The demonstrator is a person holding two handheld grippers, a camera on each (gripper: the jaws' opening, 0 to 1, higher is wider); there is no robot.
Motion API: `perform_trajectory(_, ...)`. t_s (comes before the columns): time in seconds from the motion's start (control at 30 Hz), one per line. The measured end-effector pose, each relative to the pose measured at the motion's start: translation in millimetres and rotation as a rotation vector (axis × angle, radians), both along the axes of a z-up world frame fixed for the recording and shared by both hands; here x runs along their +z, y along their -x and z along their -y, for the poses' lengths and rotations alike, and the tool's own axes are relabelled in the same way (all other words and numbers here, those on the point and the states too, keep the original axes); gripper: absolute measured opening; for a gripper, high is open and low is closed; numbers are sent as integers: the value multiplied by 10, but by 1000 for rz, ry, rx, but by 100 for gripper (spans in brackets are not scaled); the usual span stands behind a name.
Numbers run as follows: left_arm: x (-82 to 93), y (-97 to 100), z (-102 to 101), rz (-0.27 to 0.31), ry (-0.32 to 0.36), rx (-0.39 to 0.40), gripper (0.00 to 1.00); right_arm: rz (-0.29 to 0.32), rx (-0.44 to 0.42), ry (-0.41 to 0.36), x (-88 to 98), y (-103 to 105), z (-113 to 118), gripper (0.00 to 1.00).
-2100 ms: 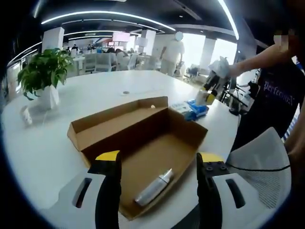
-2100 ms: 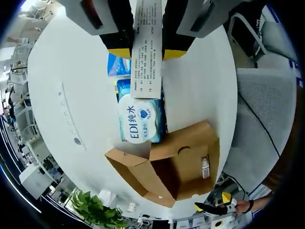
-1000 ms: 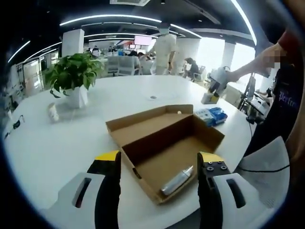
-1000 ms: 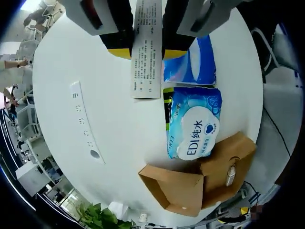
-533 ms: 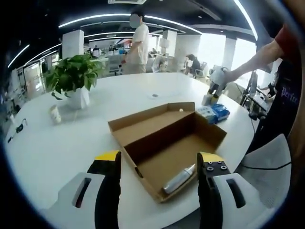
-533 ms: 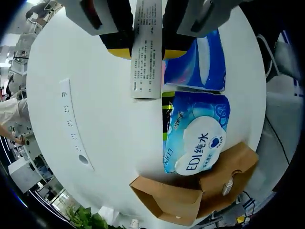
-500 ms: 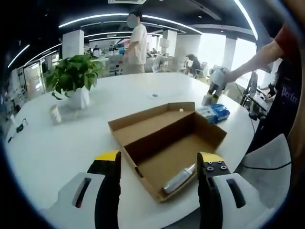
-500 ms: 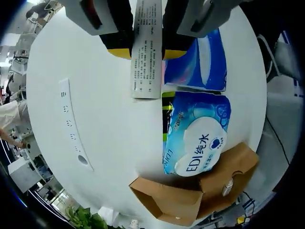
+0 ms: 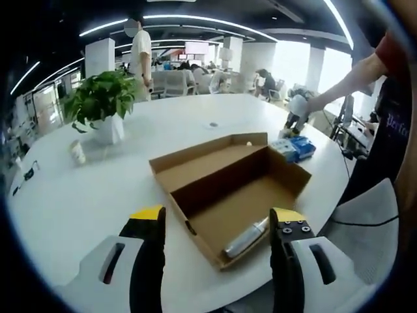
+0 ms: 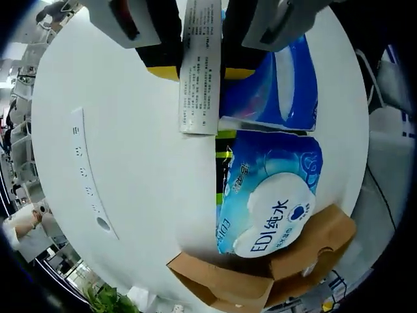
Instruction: Operate the shoe box by opening the lid, removing the specified soft item, and placing it in the target area until the item is outside and the box remains undamaged.
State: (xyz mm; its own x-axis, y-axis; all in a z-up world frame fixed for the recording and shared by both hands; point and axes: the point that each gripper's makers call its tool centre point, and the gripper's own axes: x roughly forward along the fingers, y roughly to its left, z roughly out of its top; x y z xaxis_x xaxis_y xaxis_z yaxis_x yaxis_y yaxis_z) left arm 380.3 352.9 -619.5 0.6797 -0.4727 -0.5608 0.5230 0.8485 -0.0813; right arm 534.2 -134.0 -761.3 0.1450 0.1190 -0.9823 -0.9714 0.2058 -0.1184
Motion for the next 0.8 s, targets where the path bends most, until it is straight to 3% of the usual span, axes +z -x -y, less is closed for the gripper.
perform_trajectory(0.43, 7, 50, -54, 0, -3, 10, 64, 4, 8, 23, -16, -6, 1, 19)
perform_trajectory(0.8, 17, 63, -32, 8, 5, 0, 64, 25, -27, 23, 128, 12, 53, 22)
